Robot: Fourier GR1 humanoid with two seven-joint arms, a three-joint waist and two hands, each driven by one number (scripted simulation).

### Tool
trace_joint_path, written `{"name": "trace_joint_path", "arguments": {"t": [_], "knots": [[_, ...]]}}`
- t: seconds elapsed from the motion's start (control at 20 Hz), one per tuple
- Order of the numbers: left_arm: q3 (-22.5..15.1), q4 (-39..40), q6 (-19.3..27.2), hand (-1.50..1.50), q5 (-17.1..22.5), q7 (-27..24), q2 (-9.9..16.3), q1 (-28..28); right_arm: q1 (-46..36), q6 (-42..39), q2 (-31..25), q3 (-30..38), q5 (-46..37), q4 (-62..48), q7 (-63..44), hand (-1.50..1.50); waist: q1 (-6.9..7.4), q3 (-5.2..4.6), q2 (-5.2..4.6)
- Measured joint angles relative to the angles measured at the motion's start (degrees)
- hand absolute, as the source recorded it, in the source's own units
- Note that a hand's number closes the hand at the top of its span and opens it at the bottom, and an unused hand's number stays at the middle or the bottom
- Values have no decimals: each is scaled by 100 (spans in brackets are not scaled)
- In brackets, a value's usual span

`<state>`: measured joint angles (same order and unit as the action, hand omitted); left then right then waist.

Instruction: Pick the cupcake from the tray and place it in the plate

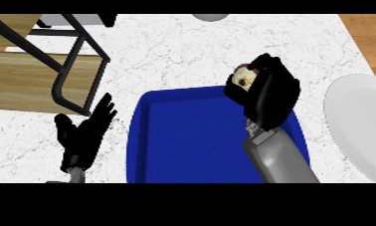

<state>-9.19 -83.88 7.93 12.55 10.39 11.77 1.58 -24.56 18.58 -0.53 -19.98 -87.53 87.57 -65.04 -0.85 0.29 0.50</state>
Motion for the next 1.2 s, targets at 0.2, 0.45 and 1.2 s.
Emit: {"name": "trace_joint_path", "arguments": {"t": [0.2,0.45,1.2], "knots": [[28,-45,-15,0,10,7,12,33,407,337,10,392,-331,565,49,150,-24,1,0],[7,-59,13,0,-52,22,-11,32,1068,1122,-28,1058,-349,1139,391,150,-38,8,-12],[85,-38,-137,0,-77,86,-63,-40,2196,3200,-1727,3409,2288,204,1935,150,65,3,-33]]}}
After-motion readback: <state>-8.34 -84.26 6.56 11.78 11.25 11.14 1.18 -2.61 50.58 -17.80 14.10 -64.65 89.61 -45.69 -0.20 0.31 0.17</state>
